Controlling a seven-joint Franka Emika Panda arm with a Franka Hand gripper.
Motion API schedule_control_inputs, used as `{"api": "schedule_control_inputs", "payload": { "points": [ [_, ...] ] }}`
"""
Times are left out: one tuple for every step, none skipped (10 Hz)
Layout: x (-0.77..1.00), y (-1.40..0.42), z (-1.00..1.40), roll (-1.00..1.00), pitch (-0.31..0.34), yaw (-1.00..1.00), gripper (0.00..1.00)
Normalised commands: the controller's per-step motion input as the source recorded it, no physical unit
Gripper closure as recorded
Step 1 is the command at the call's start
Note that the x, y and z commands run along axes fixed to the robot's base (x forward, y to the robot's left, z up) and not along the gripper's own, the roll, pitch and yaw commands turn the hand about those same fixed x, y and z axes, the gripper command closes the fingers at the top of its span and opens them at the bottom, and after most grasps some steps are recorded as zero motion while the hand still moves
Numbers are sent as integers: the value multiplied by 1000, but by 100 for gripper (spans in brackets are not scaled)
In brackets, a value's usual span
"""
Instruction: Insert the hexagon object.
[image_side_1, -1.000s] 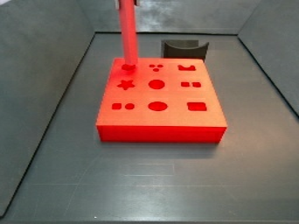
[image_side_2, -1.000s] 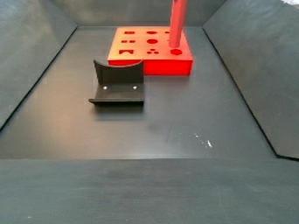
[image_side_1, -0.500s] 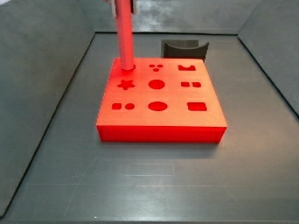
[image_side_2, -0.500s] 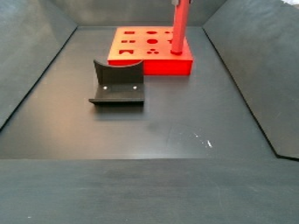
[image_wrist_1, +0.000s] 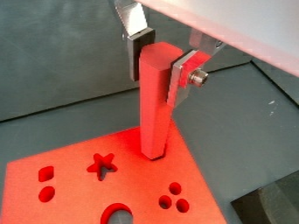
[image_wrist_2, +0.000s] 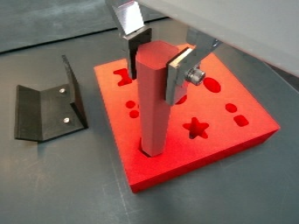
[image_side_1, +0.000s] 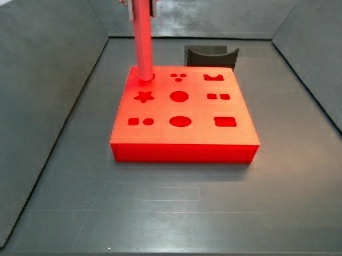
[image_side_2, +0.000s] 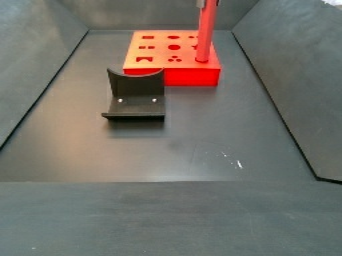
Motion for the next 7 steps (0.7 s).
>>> {"api": "schedule_control_inputs", "payload": {
  "points": [
    [191, 100, 0, 0, 76, 0, 100],
    [131, 0, 0, 4, 51, 0, 100],
    [111, -66, -20, 39, 46, 0, 100],
    [80, -140, -60, 107, 33, 0, 100],
    [0, -143, -49, 90, 17, 0, 100],
    [0, -143, -9, 67, 4, 0, 100],
    [0, 0, -80, 64, 0, 0, 100]
  ]
}}
